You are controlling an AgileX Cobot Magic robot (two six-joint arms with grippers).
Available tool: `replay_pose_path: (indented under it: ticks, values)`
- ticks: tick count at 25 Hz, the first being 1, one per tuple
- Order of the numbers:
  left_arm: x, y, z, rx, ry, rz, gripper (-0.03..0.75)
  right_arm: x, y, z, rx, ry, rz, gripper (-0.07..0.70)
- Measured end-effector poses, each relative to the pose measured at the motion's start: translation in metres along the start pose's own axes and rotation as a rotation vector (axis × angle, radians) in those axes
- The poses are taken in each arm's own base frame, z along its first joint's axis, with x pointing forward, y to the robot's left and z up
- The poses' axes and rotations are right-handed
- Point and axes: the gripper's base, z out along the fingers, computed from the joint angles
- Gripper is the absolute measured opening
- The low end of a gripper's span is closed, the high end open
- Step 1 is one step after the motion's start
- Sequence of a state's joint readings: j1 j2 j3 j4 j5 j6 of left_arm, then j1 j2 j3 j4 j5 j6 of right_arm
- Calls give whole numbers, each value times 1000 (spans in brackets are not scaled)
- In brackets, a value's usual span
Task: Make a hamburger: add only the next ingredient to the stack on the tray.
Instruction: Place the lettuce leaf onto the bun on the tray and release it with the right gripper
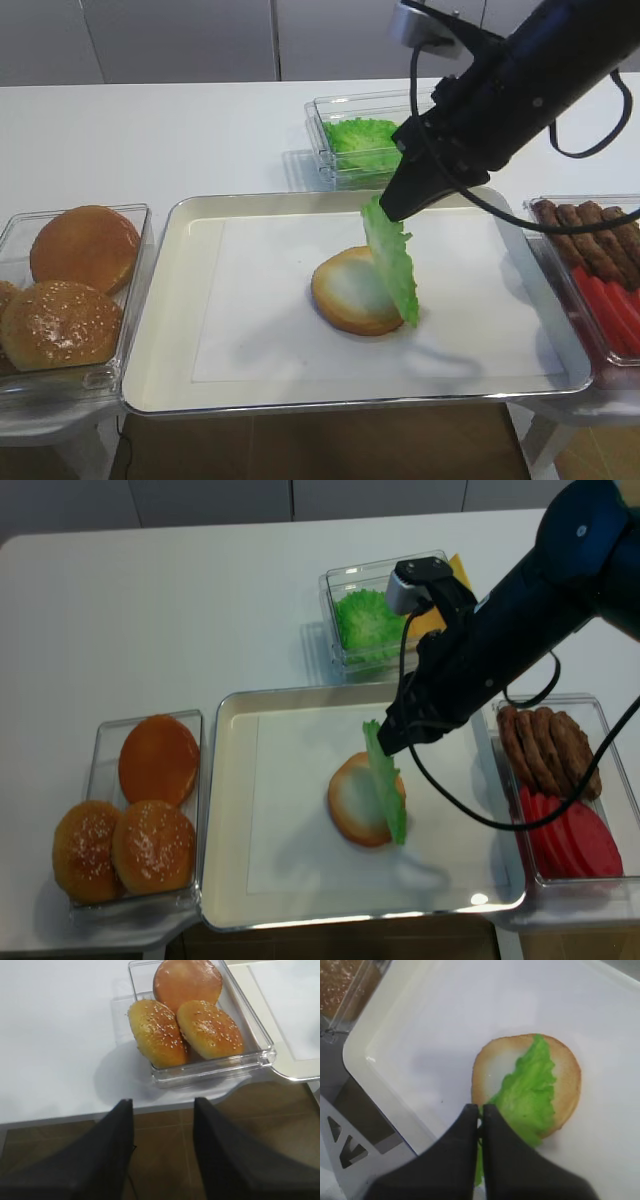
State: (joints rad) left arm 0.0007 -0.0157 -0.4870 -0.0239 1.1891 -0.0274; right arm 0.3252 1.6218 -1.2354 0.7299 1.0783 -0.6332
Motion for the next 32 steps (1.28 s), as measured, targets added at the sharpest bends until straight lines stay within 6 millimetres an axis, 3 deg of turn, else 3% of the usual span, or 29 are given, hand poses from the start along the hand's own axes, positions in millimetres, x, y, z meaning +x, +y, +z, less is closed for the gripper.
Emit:
replay_pose_path:
  ticks: [32]
  values:
    - [0, 0, 0, 0, 0, 0, 302, 6, 9, -30, 160, -25, -36, 6]
